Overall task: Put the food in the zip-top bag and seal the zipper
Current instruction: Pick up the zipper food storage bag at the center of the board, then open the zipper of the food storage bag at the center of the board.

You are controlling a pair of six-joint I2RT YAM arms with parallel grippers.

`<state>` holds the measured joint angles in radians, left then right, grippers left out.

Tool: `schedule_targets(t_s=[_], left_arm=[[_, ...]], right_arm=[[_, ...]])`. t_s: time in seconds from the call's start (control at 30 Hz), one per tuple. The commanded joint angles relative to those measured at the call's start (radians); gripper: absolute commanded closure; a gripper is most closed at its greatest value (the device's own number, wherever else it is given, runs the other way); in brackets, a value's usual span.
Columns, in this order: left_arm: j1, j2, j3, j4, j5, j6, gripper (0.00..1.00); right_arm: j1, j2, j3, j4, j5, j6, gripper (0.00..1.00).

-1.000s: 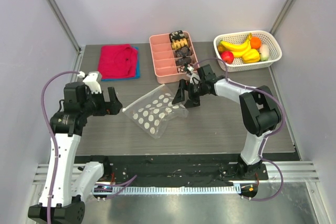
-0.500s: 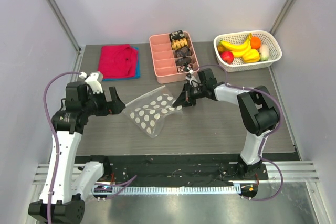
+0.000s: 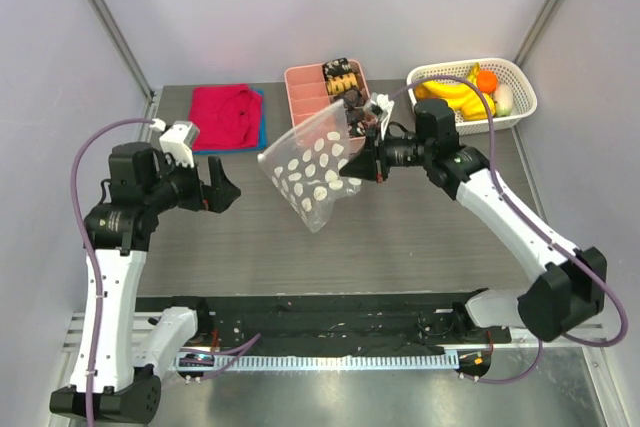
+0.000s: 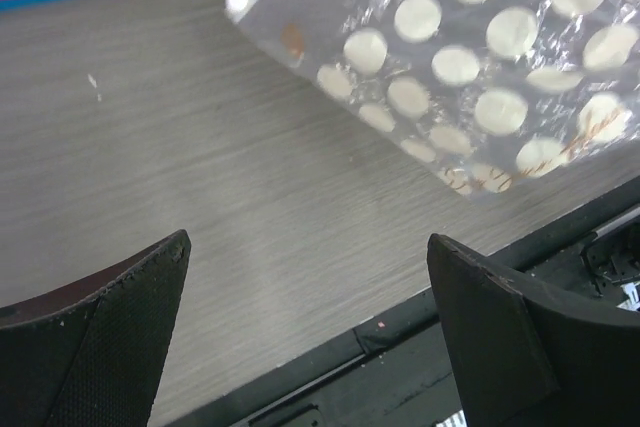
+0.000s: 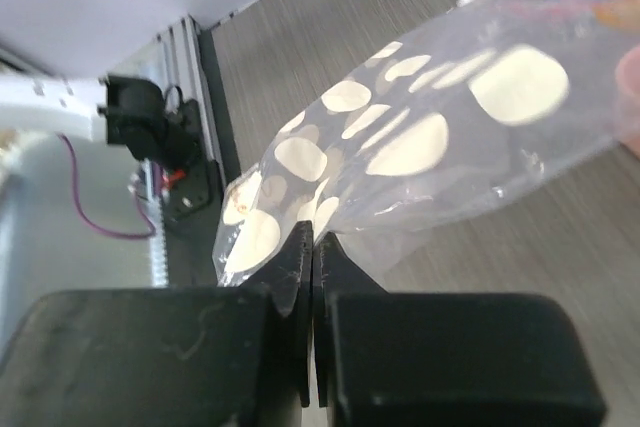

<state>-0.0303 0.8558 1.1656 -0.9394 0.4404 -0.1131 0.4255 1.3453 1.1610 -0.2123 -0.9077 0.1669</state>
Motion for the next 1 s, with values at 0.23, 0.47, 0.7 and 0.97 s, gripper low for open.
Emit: schedule_targets(t_s=[0.23,0.47,0.7,0.97], left_arm=[[0.003,0.032,0.022,0.171,0.19,-0.031,0.0],[0.003,-0.032,-0.107,0.217,0.328,0.226,0.0],[0.004,-0.073,-0.184,0.254,0.408,0.311,0.02],[0.003,-0.199,-0.247,0.104,0.524,0.546,0.06]], right_arm=[[0.251,-0.302,-0.207,-0.096,0.388,-0.921,0.99],[0.269,-0.449,-0.316,-0.062,0.32,-1.107,0.99],[0.28,-0.554,-0.382,-0.071,0.251,-1.208,0.99],[0.279,-0.572,-0.396,-0.038,0.205,-1.146,0.99]])
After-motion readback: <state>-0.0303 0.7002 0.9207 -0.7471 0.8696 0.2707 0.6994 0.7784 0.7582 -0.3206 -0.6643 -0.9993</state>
